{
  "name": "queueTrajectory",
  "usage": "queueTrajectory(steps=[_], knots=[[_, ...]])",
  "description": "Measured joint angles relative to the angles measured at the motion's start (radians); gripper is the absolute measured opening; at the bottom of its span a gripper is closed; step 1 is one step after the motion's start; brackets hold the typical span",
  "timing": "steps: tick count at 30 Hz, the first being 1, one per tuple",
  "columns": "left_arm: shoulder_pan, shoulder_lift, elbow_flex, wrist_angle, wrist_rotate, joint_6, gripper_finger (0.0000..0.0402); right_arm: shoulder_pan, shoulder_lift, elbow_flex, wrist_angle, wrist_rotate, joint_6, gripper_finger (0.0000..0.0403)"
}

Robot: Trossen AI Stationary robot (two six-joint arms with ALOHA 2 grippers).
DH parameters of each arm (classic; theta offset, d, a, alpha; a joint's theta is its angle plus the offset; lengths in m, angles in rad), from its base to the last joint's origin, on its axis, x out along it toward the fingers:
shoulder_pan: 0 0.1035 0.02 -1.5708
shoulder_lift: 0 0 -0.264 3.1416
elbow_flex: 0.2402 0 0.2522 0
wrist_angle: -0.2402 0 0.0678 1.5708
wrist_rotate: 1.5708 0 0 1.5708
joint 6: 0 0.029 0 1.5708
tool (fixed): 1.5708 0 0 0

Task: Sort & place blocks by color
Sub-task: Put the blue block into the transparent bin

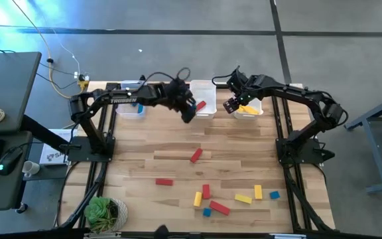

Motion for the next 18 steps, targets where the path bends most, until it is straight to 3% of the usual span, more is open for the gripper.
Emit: queueTrajectory(steps=[8, 18], knots=[[0.076, -0.001, 0.000, 0.037, 0.003, 0.016, 0.0093, 0.048, 0.000, 0.000, 0.048, -0.033, 0.058, 0.0211], [0.252, -0.059, 0.001, -0.175, -0.084, 0.042, 0.0093, 0.107, 0.000, 0.000, 0.054, -0.025, 0.102, 0.0211]])
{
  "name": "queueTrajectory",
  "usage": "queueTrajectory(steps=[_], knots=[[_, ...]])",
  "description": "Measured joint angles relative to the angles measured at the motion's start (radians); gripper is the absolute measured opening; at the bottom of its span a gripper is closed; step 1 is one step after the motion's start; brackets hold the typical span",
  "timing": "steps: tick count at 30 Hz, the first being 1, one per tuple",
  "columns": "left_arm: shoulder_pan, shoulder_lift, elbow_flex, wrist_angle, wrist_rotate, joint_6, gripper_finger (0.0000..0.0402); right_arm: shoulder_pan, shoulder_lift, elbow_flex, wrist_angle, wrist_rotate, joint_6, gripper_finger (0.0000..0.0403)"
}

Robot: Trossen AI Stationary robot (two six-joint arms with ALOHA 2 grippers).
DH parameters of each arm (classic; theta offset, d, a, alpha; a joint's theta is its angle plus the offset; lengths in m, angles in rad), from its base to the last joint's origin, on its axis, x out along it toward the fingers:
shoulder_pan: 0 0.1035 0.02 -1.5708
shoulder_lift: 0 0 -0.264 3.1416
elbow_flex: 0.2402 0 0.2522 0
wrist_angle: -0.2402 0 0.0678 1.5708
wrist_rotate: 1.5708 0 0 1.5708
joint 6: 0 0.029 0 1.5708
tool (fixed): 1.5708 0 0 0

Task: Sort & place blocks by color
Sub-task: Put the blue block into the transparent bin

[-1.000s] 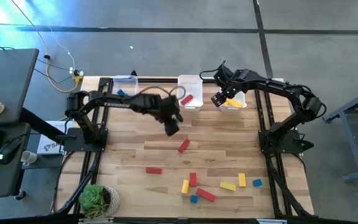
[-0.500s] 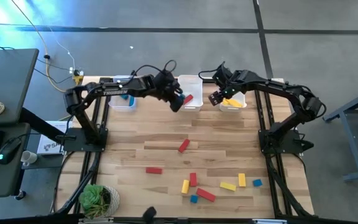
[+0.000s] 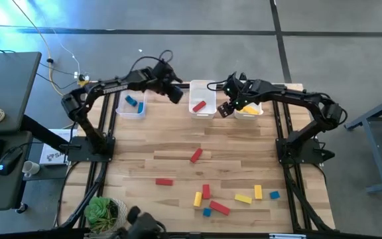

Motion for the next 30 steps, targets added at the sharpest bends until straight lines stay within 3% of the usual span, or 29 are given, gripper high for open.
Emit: queueTrajectory(steps=[8, 19, 30], knots=[[0.098, -0.109, 0.000, -0.157, -0.127, 0.033, 0.0093, 0.036, 0.000, 0.000, 0.005, -0.001, 0.011, 0.0211], [0.133, -0.181, 0.000, -0.479, -0.315, -0.001, 0.0093, 0.106, 0.000, 0.000, 0.005, -0.005, 0.054, 0.0211], [0.172, -0.181, -0.025, -0.575, -0.355, -0.020, 0.0105, 0.222, 0.000, 0.000, 0.015, -0.073, 0.032, 0.0211]])
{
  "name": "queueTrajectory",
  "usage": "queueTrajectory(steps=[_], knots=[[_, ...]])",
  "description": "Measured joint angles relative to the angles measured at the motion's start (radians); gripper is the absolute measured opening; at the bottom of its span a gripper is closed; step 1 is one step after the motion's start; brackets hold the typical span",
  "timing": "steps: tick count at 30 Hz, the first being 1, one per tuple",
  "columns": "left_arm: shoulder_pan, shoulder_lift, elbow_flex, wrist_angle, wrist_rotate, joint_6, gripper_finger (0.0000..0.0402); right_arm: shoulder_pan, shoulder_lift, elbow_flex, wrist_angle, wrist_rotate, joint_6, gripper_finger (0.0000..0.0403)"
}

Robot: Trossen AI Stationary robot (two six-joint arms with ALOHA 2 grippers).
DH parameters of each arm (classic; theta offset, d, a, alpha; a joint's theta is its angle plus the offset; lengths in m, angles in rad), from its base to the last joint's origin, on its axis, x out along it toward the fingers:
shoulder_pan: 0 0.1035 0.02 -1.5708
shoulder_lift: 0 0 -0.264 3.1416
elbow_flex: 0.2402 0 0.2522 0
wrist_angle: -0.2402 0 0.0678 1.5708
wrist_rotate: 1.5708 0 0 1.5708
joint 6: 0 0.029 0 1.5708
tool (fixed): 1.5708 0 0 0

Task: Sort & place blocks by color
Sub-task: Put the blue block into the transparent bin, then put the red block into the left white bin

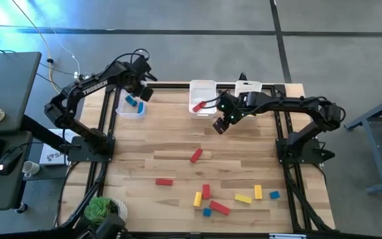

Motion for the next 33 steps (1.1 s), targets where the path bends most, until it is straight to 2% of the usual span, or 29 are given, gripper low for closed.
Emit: queueTrajectory(steps=[9, 15, 21, 26, 30, 33], knots=[[0.013, 0.001, -0.022, -0.028, 0.009, 0.001, 0.0135, 0.075, 0.000, 0.000, 0.088, -0.020, -0.035, 0.0211], [0.013, 0.001, -0.022, -0.028, 0.021, 0.015, 0.0151, 0.099, 0.000, 0.000, 0.136, -0.042, -0.149, 0.0211], [0.013, 0.001, -0.022, -0.028, 0.032, 0.054, 0.0188, 0.103, 0.000, 0.000, 0.197, -0.064, -0.237, 0.0211], [0.013, 0.001, -0.022, -0.027, 0.091, 0.056, 0.0214, 0.103, 0.000, 0.000, 0.289, -0.066, -0.407, 0.0211], [0.004, 0.001, -0.022, -0.027, 0.177, 0.055, 0.0214, 0.103, 0.001, 0.000, 0.364, -0.115, -0.580, 0.0211], [-0.019, 0.000, -0.022, -0.027, 0.198, 0.043, 0.0210, 0.103, 0.011, 0.000, 0.407, -0.160, -0.693, 0.0211]])
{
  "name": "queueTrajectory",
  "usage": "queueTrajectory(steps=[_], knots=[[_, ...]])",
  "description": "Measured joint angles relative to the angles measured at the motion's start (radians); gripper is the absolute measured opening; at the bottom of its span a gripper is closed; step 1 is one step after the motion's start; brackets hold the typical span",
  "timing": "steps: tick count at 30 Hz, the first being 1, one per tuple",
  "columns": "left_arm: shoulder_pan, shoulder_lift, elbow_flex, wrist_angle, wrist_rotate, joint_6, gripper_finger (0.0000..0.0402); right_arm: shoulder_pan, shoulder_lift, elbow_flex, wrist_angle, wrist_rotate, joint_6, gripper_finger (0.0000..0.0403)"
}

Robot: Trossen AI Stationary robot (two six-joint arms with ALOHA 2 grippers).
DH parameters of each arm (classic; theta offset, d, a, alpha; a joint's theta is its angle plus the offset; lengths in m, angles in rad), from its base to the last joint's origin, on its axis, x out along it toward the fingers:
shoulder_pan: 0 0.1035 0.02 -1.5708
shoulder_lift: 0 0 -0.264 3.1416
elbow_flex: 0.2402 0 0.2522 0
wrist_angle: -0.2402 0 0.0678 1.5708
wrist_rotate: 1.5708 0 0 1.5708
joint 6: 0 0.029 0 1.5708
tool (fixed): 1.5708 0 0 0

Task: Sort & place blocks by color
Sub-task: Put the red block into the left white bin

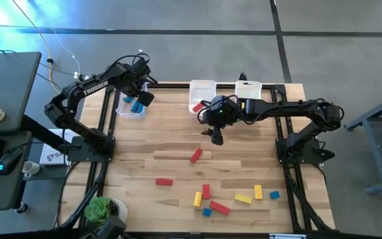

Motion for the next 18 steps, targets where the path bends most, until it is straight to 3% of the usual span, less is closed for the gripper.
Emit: queueTrajectory(steps=[8, 18], knots=[[-0.104, -0.059, 0.000, 0.001, 0.017, -0.064, 0.0207, 0.000, 0.086, 0.000, 0.063, -0.115, -0.193, 0.0211], [-0.235, -0.137, 0.000, 0.006, 0.087, -0.195, 0.0207, 0.044, 0.182, 0.000, 0.072, -0.121, -0.394, 0.0211]])
